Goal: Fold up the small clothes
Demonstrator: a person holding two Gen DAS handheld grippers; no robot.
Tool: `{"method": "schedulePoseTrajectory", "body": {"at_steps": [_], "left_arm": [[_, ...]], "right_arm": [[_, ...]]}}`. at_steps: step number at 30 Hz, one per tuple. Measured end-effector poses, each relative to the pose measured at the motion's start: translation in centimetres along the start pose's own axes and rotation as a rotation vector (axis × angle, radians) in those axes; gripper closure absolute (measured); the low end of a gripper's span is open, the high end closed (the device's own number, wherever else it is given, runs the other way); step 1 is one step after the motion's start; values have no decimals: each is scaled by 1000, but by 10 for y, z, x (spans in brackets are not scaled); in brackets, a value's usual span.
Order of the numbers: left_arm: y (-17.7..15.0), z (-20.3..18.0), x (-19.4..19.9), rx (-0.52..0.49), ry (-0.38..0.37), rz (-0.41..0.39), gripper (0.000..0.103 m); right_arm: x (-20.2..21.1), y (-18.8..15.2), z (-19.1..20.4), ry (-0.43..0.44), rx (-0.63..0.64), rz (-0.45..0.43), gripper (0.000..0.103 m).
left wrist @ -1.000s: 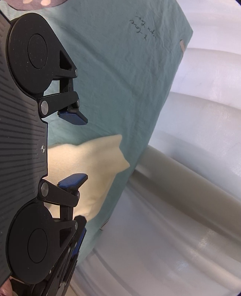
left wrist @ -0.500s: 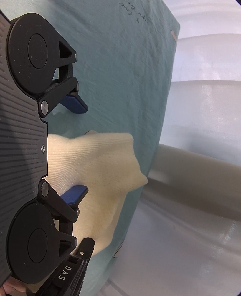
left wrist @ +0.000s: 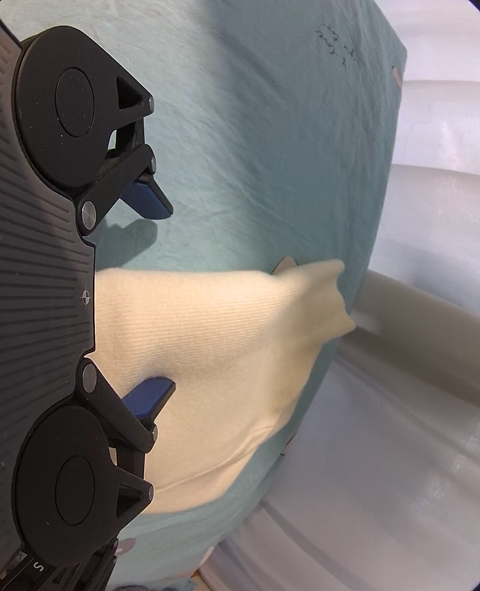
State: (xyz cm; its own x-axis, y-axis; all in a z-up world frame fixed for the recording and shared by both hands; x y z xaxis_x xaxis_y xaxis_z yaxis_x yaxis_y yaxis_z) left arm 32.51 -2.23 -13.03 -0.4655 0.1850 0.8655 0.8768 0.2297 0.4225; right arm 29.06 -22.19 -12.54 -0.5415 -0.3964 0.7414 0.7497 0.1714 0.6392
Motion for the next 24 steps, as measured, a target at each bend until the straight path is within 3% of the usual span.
{"method": "schedulePoseTrajectory", "body": {"at_steps": [3, 14, 15, 16, 17, 24], "left_arm": [[-2, -3, 10, -9, 24, 15, 7], [-50, -6, 25, -72, 97, 102, 7], [-55, -7, 26, -81, 98, 105, 7], [-60, -9, 28, -89, 99, 110, 7], [-64, -10, 29, -96, 100, 115, 7], [-86, -13, 36, -102, 97, 149, 7]], "right_arm": [[0, 1, 1, -66, 16, -13, 102], [20, -27, -7, -118, -10, 37, 102], [23, -30, -6, -143, -6, 41, 99], [26, -32, -7, -170, -6, 43, 82], [28, -34, -7, -183, -8, 42, 72], [46, -68, -3, -87, -66, 97, 69]]}}
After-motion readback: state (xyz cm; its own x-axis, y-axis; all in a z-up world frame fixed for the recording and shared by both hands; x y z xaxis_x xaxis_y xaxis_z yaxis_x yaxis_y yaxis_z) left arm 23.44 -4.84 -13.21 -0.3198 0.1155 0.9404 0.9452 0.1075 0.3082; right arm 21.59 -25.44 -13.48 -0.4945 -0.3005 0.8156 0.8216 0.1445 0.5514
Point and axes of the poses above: each gripper's, at about its wrist camera, not at the fingertips, and x roughly against the way its jaws point, z to its left, y to its top, the point moved 8 cm from there along -x, roughly the way its jaws point, and after that the axes turned 12 degrees about z, right-handed, at the moved point
